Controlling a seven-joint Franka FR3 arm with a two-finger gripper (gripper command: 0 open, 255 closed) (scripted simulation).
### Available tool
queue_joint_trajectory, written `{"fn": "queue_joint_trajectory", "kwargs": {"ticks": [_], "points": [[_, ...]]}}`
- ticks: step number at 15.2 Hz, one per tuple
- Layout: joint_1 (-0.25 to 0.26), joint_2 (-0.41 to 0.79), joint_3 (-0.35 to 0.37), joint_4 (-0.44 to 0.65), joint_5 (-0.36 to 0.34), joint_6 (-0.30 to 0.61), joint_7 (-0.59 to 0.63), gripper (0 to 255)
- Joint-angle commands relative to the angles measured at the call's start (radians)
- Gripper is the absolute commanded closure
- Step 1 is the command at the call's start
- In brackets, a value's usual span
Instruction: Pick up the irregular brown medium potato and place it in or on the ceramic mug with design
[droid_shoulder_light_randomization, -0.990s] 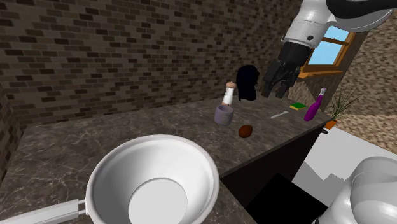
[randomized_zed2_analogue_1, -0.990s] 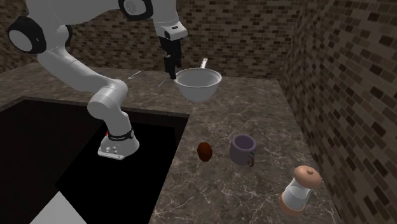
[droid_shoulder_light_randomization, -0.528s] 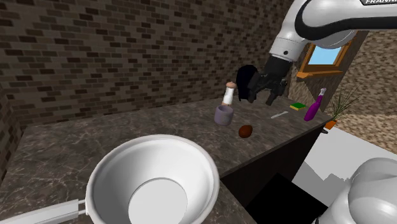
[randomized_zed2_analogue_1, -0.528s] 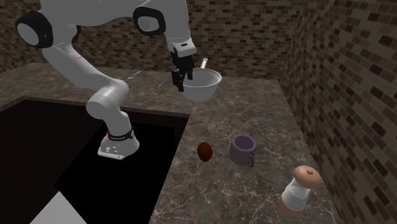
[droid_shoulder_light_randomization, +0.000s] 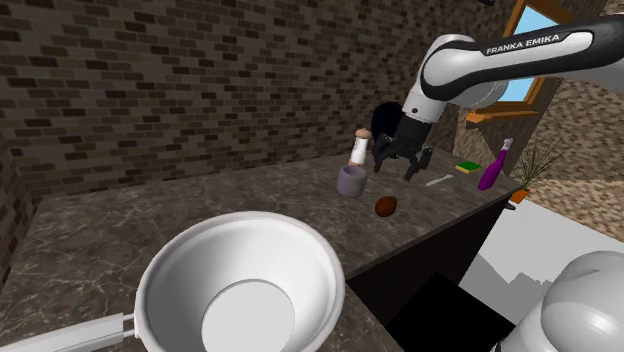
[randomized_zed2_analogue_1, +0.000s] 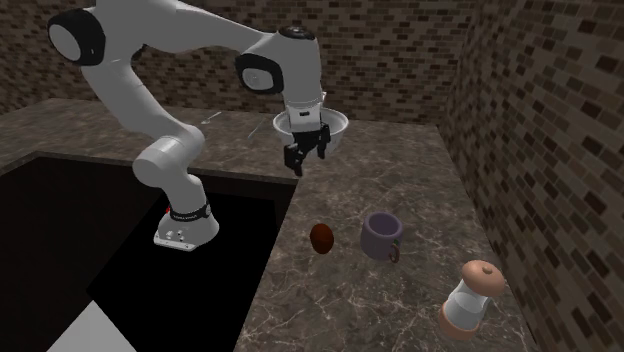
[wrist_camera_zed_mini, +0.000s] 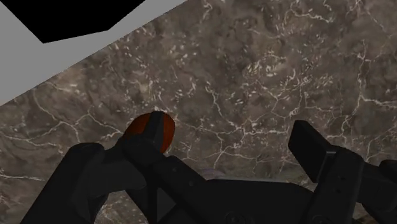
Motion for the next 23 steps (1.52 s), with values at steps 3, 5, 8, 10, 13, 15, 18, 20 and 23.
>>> {"fn": "queue_joint_trajectory", "kwargs": {"ticks": [3,5,8,10,13,15,18,20,23], "points": [[-0.046,0.108,-0.013,-0.007,0.005,0.103,0.101,0],[-0.067,0.161,-0.021,-0.008,0.008,0.150,0.150,0],[-0.098,0.239,-0.036,-0.008,0.015,0.217,0.221,0],[-0.116,0.290,-0.048,-0.007,0.021,0.261,0.267,0],[-0.130,0.340,-0.059,-0.013,0.030,0.310,0.301,0],[-0.127,0.357,-0.058,-0.024,0.037,0.338,0.297,0],[-0.123,0.384,-0.056,-0.040,0.049,0.379,0.289,0],[-0.121,0.399,-0.054,-0.047,0.055,0.401,0.285,0],[-0.121,0.399,-0.054,-0.047,0.055,0.401,0.285,0]]}}
